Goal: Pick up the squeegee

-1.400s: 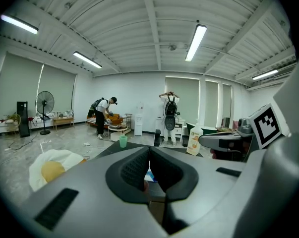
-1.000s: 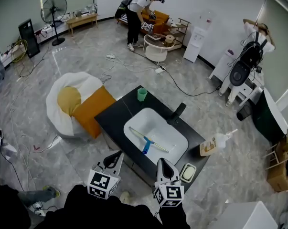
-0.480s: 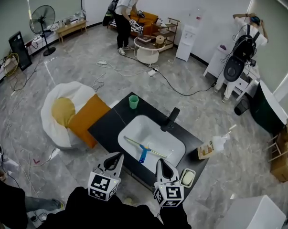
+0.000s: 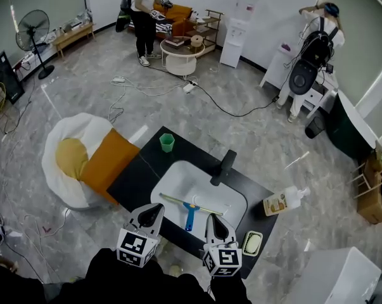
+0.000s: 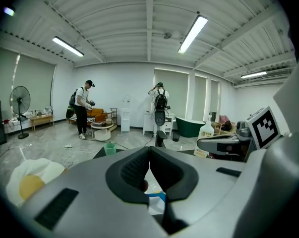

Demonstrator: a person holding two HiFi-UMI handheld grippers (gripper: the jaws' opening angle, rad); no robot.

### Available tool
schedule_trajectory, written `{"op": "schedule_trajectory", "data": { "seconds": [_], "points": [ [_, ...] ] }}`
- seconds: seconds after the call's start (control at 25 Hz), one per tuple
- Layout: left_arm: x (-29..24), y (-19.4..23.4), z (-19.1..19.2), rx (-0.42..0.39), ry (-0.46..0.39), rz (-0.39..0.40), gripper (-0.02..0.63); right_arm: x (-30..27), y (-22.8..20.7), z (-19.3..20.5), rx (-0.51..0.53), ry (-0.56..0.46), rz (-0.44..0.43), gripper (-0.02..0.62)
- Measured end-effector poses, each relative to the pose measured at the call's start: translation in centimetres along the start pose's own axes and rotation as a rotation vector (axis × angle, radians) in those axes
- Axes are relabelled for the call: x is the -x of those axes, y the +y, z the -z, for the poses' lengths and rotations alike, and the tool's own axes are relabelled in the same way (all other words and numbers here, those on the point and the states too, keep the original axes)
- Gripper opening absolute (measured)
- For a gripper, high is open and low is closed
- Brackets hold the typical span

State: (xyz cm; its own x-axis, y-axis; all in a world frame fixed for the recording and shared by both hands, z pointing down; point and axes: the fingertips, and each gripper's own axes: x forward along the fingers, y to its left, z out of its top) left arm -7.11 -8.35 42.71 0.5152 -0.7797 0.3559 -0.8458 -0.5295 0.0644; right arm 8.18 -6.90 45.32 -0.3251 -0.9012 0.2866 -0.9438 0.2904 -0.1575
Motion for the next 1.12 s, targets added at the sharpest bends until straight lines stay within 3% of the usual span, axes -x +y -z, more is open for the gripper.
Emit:
{"op": "schedule_trajectory", "data": {
  "seconds": [0.56,1.12],
  "points": [
    [-11.6,4.9,5.5,0.062,0.174,0.147,0.025,-9.3,-3.8,6.6,-0.095,0.189,0.123,0.017],
    [-17.5,6.6,12.6,0.100,0.333,0.204,0.025,-14.1,-5.9,14.6,-0.171,0.377,0.156,0.018]
  ]
}}
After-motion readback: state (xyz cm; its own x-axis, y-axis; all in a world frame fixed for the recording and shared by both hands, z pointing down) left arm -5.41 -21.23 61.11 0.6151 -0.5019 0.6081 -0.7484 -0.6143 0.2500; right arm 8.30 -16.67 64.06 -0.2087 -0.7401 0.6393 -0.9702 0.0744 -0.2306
